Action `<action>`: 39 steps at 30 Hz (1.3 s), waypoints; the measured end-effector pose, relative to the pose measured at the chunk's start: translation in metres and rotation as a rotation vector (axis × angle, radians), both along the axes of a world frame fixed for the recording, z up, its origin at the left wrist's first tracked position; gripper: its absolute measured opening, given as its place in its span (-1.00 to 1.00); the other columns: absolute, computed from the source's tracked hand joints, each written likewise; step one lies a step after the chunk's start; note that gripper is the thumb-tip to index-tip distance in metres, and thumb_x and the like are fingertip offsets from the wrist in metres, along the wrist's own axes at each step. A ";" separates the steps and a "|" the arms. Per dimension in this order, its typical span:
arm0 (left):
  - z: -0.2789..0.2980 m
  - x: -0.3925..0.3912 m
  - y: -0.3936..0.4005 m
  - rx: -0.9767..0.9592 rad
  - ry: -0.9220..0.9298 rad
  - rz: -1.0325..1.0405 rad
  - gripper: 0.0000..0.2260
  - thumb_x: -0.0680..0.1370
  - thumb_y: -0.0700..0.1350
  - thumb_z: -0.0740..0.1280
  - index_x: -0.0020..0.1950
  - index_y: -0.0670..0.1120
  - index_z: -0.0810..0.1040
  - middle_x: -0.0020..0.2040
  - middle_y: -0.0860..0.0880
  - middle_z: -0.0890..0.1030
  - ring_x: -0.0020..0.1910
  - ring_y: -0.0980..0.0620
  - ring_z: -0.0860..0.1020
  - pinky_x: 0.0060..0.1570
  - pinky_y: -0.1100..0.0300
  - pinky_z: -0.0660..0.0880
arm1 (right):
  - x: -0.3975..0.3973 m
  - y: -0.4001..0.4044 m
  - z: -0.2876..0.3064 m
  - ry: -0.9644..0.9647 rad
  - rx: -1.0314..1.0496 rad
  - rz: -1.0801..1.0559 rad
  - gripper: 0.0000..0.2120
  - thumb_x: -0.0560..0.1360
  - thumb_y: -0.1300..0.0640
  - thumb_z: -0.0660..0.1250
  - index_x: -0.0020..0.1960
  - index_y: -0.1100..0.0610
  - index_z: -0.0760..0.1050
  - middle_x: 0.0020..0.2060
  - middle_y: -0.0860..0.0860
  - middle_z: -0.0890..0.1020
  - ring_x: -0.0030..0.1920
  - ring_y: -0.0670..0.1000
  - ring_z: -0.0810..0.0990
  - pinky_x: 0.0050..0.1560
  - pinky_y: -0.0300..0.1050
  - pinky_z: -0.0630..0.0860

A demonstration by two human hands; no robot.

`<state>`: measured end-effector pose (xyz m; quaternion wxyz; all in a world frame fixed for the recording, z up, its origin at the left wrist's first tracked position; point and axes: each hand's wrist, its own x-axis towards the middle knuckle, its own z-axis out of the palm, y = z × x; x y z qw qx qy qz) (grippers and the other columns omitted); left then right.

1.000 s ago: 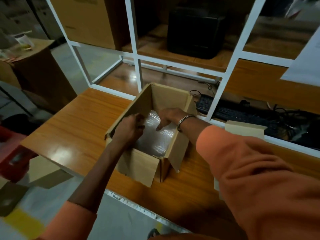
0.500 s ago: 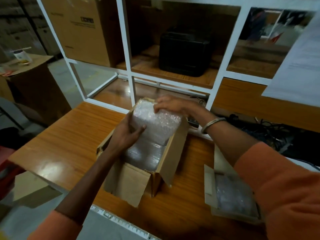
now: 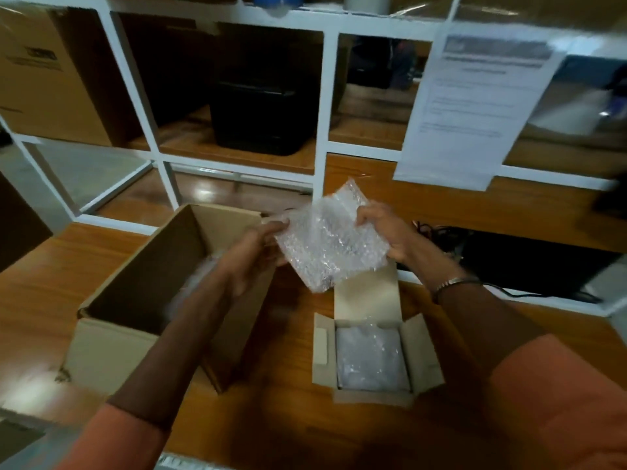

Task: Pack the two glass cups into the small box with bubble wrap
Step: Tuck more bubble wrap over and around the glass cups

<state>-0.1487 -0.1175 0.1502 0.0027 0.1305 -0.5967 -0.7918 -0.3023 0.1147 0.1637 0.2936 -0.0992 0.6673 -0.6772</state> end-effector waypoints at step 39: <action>-0.165 0.008 0.147 -1.907 -0.093 -0.701 -0.26 0.51 0.05 0.53 0.60 -0.11 0.31 0.50 -0.17 0.48 0.40 -0.16 0.51 0.40 -0.09 0.45 | 0.089 0.120 -0.176 0.648 1.338 0.586 0.16 0.30 0.34 0.64 0.68 0.00 0.03 0.53 0.13 0.35 0.35 0.20 0.54 0.09 0.07 0.66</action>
